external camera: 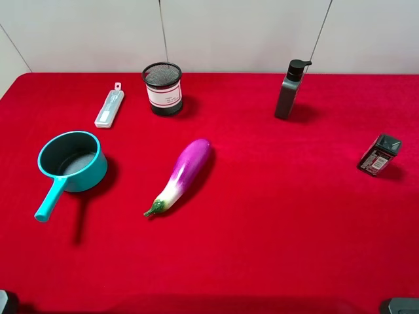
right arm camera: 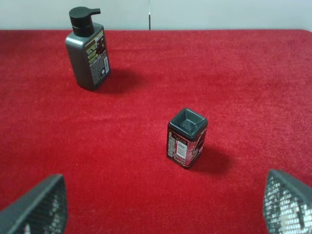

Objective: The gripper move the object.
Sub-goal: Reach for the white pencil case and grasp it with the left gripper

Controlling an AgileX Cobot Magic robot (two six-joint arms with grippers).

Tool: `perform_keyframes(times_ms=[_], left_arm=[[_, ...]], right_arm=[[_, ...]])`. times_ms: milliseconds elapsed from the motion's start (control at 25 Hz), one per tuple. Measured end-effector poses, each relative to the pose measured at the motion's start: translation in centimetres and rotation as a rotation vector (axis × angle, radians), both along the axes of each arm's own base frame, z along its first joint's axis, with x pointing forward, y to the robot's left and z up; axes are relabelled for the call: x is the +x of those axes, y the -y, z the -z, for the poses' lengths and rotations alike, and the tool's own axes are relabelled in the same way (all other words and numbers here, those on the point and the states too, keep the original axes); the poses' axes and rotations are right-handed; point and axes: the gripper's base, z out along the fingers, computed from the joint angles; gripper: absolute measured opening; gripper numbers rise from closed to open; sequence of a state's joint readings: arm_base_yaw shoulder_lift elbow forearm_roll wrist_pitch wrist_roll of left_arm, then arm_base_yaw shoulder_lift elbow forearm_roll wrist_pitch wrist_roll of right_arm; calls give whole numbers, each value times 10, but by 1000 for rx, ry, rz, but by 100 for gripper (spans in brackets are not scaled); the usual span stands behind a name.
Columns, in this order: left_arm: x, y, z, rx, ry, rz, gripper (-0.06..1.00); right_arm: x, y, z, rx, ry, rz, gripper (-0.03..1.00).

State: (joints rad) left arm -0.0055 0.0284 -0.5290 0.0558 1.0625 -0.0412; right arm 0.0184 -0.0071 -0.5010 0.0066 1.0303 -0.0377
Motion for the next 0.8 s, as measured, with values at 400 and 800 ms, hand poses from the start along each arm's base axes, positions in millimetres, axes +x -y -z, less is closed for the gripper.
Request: perform_keyframes(times_ms=[400,800], left_arm=[[46,0,-17,1,-213,0,97],[113,1,-30,3,-345,5,97]], right_arm=[[0,0,0,0,0,0,61],[0,0,0,0,0,0,61]])
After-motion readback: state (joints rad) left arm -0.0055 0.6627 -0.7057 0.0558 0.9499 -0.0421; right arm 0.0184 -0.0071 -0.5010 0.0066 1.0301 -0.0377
